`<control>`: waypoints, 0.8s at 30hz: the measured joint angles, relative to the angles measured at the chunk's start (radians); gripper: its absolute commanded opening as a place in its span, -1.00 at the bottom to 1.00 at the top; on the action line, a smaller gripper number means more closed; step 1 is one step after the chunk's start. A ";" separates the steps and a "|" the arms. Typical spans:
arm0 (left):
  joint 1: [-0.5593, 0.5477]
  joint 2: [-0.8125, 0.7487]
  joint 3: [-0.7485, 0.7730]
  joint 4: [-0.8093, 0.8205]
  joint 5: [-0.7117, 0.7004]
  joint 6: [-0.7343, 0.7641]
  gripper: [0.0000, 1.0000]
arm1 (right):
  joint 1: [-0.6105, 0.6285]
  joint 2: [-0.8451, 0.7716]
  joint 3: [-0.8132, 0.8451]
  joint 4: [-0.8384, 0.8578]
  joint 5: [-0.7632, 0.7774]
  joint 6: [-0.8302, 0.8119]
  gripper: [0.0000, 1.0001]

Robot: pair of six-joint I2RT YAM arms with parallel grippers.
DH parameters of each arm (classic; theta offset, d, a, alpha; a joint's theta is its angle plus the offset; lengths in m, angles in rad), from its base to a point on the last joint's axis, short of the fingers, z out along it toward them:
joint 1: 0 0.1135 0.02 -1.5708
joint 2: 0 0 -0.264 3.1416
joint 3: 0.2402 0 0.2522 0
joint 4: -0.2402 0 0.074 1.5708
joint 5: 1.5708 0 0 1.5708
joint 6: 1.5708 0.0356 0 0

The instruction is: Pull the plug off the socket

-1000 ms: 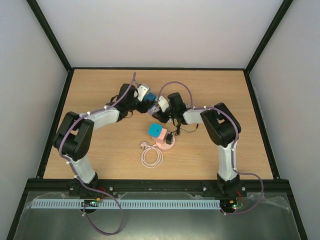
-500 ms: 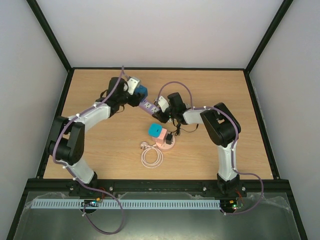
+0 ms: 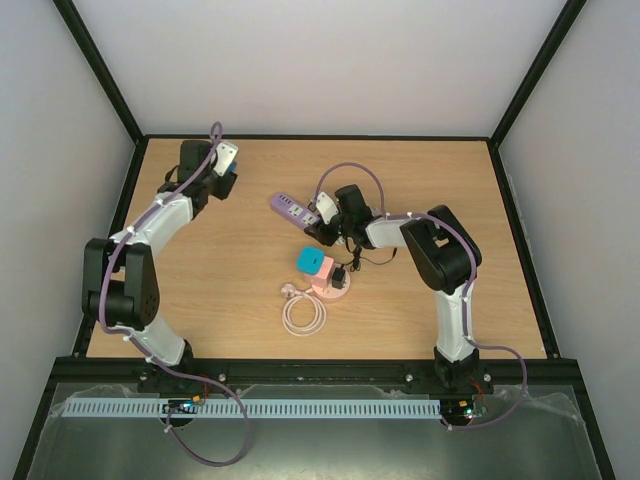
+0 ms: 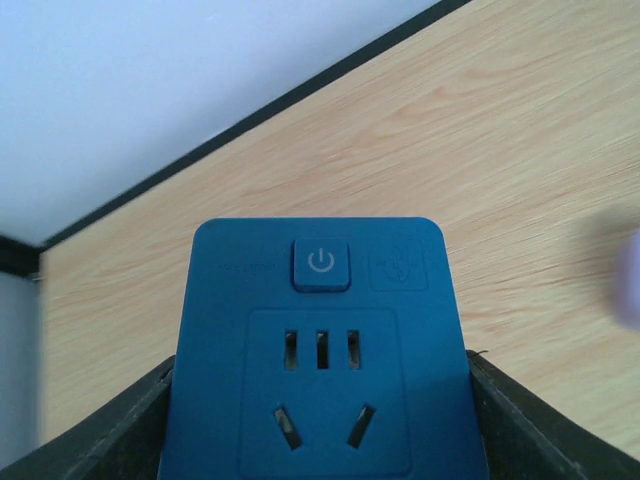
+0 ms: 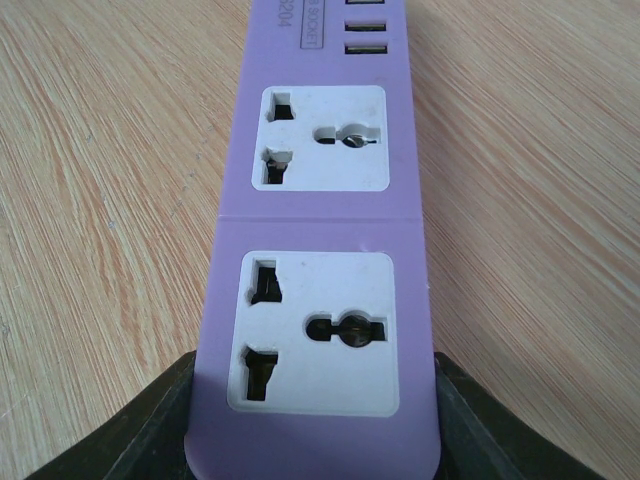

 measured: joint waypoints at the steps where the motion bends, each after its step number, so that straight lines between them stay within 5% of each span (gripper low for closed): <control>1: 0.007 0.000 0.004 -0.004 -0.021 0.022 -0.24 | 0.000 0.000 0.000 0.000 0.000 0.000 -0.93; 24: 0.061 0.272 0.017 0.155 -0.503 0.581 -0.21 | 0.000 0.000 0.000 0.000 -0.001 -0.001 -0.93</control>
